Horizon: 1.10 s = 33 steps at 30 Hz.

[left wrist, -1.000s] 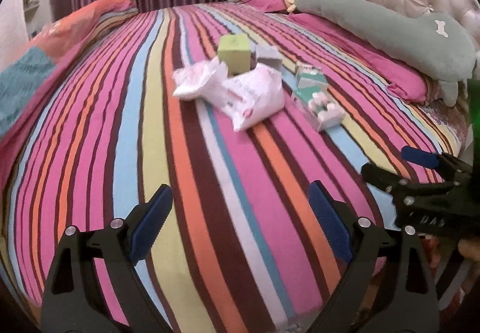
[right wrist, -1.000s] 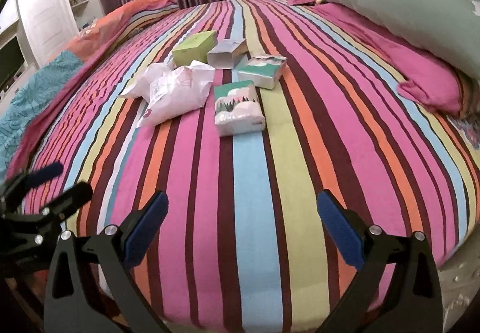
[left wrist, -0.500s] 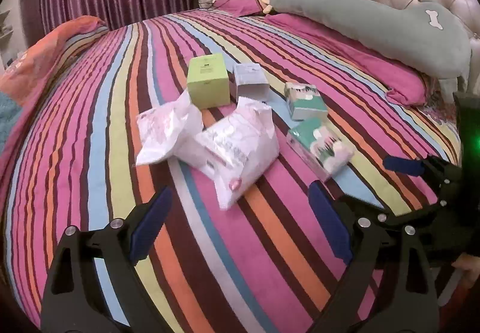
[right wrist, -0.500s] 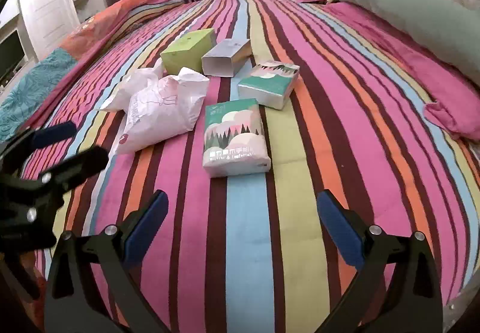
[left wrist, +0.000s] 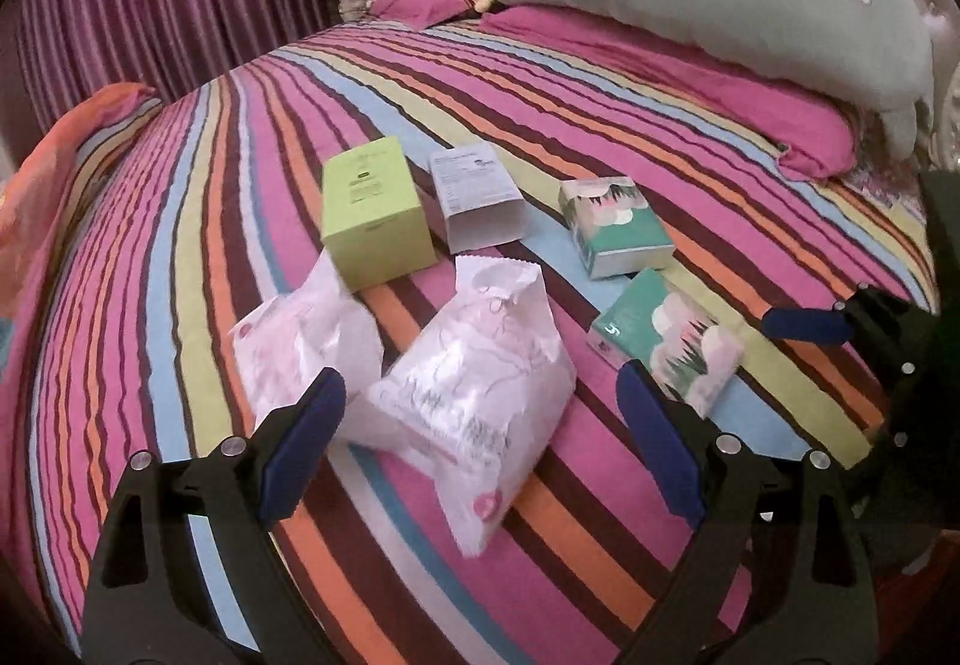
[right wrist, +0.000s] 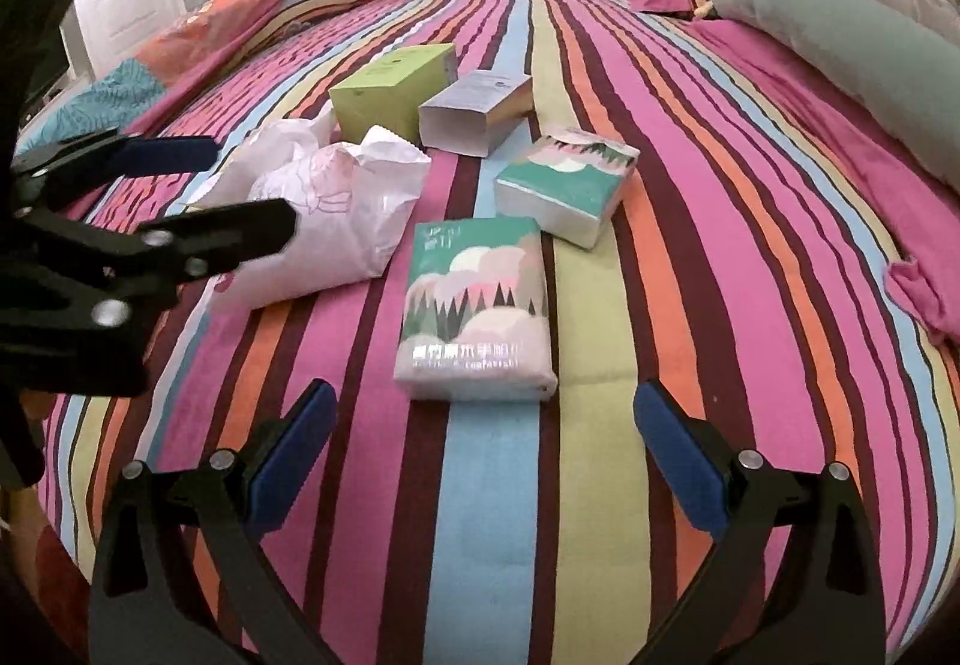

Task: Collect trash
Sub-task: 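Move both tools toward the white plastic bag and green tissue pack, then grasp white printed bag with left tool while right tool grasps green tissue pack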

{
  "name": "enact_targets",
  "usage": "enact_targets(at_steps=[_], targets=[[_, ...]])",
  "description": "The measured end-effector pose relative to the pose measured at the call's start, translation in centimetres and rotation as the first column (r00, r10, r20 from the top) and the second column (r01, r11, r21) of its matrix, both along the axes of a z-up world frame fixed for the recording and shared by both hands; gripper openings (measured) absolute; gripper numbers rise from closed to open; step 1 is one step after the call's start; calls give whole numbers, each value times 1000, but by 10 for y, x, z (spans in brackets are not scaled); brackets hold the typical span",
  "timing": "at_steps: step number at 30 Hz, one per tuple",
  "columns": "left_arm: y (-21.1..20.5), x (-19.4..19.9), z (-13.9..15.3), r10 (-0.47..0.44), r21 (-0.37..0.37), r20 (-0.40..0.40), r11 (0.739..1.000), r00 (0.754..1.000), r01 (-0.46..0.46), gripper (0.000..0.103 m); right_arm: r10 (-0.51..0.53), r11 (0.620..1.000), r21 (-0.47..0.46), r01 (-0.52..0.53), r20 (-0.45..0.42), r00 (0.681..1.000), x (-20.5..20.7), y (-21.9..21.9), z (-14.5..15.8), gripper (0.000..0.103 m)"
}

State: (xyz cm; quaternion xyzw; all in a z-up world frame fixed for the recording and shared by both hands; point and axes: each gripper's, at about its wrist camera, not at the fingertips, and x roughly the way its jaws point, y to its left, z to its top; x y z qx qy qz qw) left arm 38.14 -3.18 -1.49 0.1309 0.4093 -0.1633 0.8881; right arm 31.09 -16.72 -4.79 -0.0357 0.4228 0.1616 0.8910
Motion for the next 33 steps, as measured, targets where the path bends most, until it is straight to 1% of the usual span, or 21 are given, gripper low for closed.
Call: enact_targets(at_steps=[3, 9, 13, 18, 22, 23, 24, 25, 26, 27, 29, 30, 31, 32, 33], targets=[[-4, 8, -3, -19, 6, -12, 1000, 1000, 19, 89, 16, 1000, -1, -16, 2, 1000, 6, 1, 0, 95], [-15, 19, -12, -92, 20, -32, 995, 995, 93, 89, 41, 999, 0, -41, -12, 999, 15, 3, -5, 95], [-19, 29, -22, -133, 10, -75, 991, 988, 134, 89, 54, 999, -5, -54, -11, 998, 17, 5, -7, 95], [-14, 44, -34, -137, -16, -125, 991, 983, 136, 89, 63, 998, -29, -63, -1, 998, 20, 11, -9, 95], [-12, 46, -43, -161, 26, -147, 986, 976, 166, 89, 52, 998, -30, -52, -11, 999, 26, 13, -12, 94], [-11, 46, -45, -163, 32, -154, 985, 975, 169, 89, 51, 998, -33, -51, -10, 999, 27, 13, -12, 94], [-9, 47, -47, -152, 22, -168, 987, 974, 158, 89, 49, 998, -41, -50, -12, 999, 29, 15, -13, 94], [-7, 48, -49, -141, 13, -178, 989, 974, 145, 88, 47, 998, -47, -47, -9, 999, 29, 16, -13, 94], [-5, 49, -49, -118, 5, -174, 993, 978, 121, 80, 44, 998, -51, -44, -9, 999, 30, 17, -13, 93], [-3, 48, -48, -100, 2, -169, 995, 981, 102, 72, 40, 998, -54, -41, -11, 999, 31, 18, -13, 91], [5, 49, -46, -58, -45, -173, 998, 983, 51, 68, 34, 998, -56, -34, -10, 999, 32, 19, -12, 80], [8, 48, -45, -46, -66, -175, 997, 984, 35, 66, 33, 998, -55, -34, -9, 999, 32, 19, -11, 77], [12, 47, -44, -29, -86, -178, 996, 984, 14, 65, 30, 998, -56, -30, -8, 1000, 31, 19, -9, 68], [15, 46, -43, -9, -103, -182, 995, 983, -9, 64, 27, 998, -52, -27, -5, 1000, 30, 18, -8, 57], [17, 45, -42, 4, -116, -186, 993, 983, -26, 63, 21, 999, -49, -21, -3, 1000, 29, 17, -7, 51]])
